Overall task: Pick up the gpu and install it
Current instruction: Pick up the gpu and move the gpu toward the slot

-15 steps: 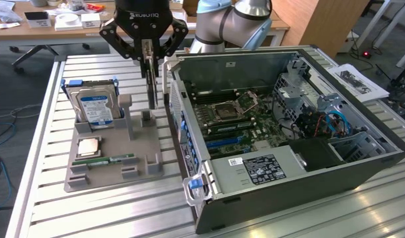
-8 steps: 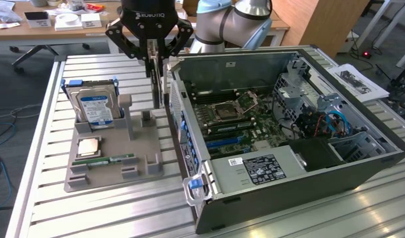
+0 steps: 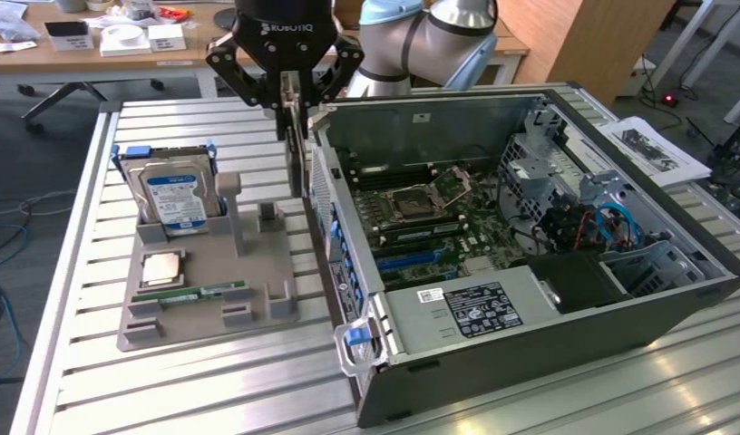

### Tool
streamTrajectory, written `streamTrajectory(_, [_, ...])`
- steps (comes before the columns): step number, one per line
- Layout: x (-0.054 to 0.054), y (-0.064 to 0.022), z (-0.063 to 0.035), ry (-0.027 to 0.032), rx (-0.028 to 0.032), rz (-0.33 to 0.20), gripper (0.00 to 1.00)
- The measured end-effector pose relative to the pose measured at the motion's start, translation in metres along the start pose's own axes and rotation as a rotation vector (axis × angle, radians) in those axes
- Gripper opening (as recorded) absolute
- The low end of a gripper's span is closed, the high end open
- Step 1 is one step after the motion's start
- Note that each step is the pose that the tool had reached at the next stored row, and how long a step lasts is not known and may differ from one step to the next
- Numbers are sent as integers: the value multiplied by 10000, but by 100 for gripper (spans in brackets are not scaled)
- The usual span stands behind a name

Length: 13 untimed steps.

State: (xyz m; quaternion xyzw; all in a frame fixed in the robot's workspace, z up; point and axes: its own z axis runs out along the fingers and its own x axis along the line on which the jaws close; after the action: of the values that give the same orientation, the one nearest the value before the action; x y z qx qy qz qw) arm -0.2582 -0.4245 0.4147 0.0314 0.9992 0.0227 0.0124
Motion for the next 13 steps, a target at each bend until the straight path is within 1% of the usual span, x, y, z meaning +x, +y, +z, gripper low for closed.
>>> streamTrajectory(13, [-161, 12, 4, 0, 0, 0, 27])
